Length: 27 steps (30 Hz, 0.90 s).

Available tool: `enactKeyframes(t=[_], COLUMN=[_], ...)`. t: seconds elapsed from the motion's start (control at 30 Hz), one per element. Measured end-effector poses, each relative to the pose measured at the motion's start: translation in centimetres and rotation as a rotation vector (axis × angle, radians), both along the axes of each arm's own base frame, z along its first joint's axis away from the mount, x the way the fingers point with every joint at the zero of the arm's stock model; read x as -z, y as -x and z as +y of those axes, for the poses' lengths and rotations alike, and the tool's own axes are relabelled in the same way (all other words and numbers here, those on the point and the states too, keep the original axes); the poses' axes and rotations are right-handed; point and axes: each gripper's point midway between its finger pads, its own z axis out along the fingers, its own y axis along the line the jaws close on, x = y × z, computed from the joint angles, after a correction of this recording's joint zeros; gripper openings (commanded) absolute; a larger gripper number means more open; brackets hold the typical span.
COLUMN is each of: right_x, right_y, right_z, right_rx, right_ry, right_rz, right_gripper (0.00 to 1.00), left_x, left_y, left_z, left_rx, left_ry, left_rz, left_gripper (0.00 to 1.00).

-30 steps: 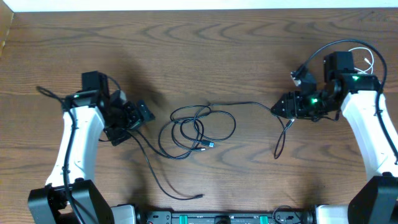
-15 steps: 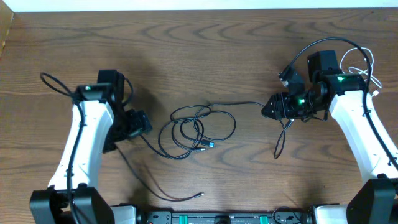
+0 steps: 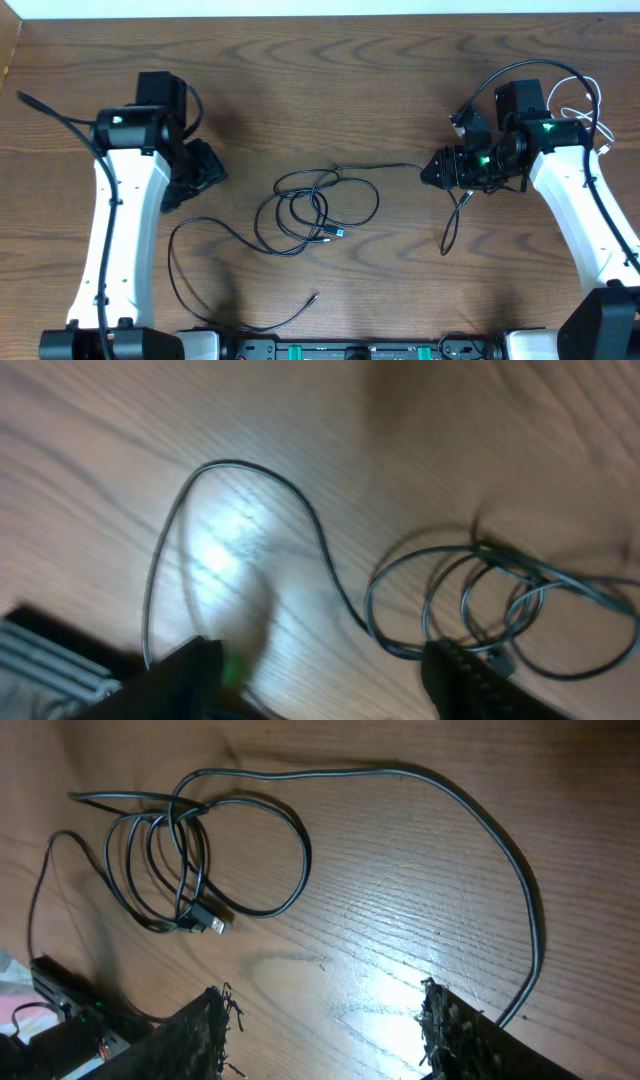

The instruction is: Untangle cables

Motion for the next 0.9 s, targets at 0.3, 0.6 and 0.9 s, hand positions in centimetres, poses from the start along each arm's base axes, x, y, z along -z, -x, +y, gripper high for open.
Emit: enactKeyframes(t=[0.3,0.6,0.9], right_x=[0.0,0.0,0.0], right_y=[0.0,0.0,0.1], right_z=[0.0,0.0,0.4], right_rx=[0.004,0.007,-0.003], right_ry=[-0.001,-0.001,-0.001], right_rz=[0.003,0.005,0.004], right_gripper=[0.61,0.60,0.61], left_x=[3.8,6.9,9.7], left_y=[0.5,-0.5,-1.8], left_z=[-3.8,-6.9,-9.6], left_rx=[0.117,0.218,0.297], left_ry=[0.038,0.053,0.073], left_rz=[0.030,-0.036,-0.138], left_gripper=[0.51,0.49,0.48])
